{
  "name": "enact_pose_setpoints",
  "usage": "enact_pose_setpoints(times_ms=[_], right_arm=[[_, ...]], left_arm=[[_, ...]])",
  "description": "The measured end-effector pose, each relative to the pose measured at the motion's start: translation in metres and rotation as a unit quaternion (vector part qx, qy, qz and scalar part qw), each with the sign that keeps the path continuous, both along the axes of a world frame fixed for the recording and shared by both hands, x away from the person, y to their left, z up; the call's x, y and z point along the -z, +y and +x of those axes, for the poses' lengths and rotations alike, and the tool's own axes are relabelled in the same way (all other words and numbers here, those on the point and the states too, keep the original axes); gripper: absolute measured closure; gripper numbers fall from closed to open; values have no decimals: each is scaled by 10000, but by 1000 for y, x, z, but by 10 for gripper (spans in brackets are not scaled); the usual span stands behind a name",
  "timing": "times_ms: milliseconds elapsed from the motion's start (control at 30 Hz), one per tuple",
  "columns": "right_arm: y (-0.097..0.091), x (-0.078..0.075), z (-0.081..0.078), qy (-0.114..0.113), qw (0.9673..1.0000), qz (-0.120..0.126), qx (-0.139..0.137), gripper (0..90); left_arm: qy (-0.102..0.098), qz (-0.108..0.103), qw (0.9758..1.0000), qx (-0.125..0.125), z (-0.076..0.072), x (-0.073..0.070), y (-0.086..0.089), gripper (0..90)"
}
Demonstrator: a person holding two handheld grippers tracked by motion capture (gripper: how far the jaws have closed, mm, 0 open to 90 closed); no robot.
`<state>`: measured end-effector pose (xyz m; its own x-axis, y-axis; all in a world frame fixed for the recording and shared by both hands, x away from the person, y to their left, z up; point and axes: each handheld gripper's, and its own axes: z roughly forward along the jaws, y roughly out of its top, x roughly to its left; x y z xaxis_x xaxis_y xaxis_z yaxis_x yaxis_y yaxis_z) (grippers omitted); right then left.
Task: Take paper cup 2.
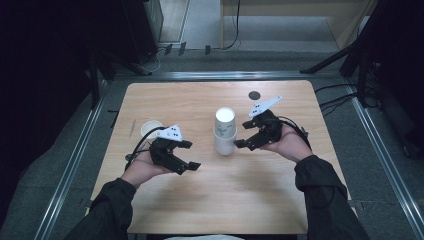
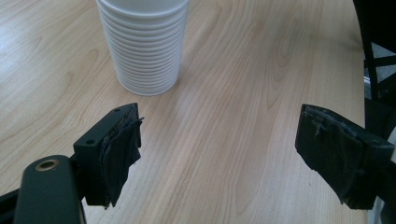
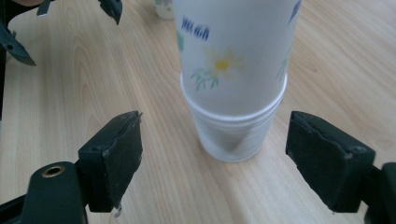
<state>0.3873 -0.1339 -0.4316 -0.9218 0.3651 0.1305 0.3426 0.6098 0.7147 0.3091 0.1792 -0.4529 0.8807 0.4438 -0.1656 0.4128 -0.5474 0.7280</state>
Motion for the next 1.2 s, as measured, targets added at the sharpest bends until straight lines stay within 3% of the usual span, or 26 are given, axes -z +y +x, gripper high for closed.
enact_pose_setpoints(times_ms=[167, 500, 700, 833, 967, 1200], right_arm=[[9, -9, 11, -30, 10000, 56, -70, 188], [33, -22, 26, -177, 9990, -231, -350, 213], [42, -31, 30, -236, 9981, -362, -440, 224], [46, -38, 31, -232, 9978, -346, -523, 274], [48, -41, 31, -382, 9966, -487, -535, 332], [48, -46, 31, -300, 9969, -532, -488, 339]], left_arm=[[-20, 9, 10000, 36, -2, 0, -1, 145], [-34, -10, 10000, 90, -3, 0, -1, 147], [-26, -4, 9999, 106, -3, 0, -3, 147], [-36, 9, 9999, 131, -4, 0, -3, 147], [-38, -21, 9999, 115, -3, 0, -2, 148], [-26, -51, 9999, 86, -3, 0, -1, 148]])
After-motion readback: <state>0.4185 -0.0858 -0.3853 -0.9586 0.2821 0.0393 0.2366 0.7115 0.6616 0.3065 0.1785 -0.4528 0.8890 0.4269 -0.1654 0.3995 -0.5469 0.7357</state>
